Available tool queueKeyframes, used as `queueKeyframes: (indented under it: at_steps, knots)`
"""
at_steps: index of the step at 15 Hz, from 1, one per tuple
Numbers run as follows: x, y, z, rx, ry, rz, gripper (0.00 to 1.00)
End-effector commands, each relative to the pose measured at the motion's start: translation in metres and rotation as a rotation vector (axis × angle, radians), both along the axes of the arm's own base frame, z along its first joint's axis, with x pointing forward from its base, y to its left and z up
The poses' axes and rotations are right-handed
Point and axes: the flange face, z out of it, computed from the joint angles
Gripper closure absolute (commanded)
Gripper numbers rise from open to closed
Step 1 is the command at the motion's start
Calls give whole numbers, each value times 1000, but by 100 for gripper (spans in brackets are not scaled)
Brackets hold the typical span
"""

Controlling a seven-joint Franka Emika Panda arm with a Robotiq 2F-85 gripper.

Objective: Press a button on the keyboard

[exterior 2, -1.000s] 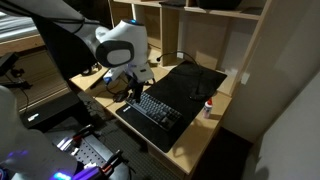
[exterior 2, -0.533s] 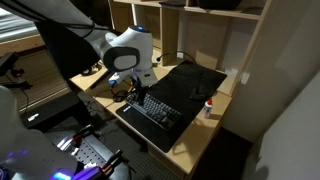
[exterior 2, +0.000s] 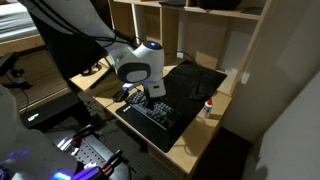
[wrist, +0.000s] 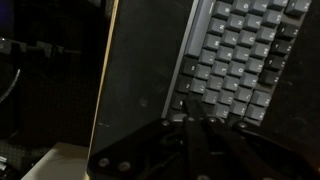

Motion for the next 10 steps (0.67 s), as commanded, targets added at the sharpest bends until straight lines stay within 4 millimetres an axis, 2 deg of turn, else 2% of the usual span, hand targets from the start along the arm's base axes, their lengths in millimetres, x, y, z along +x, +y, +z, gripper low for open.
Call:
queueKeyframes:
  at_steps: [1,3,5,10]
  knots:
    - [2,-3,-2,-1,3,-9,99]
    - [4,-4,-3,-2,4,-15,99]
    - [10,-4,-20,1,9,-38,100]
    - [15,-11,-43,-8,-11,-105,100]
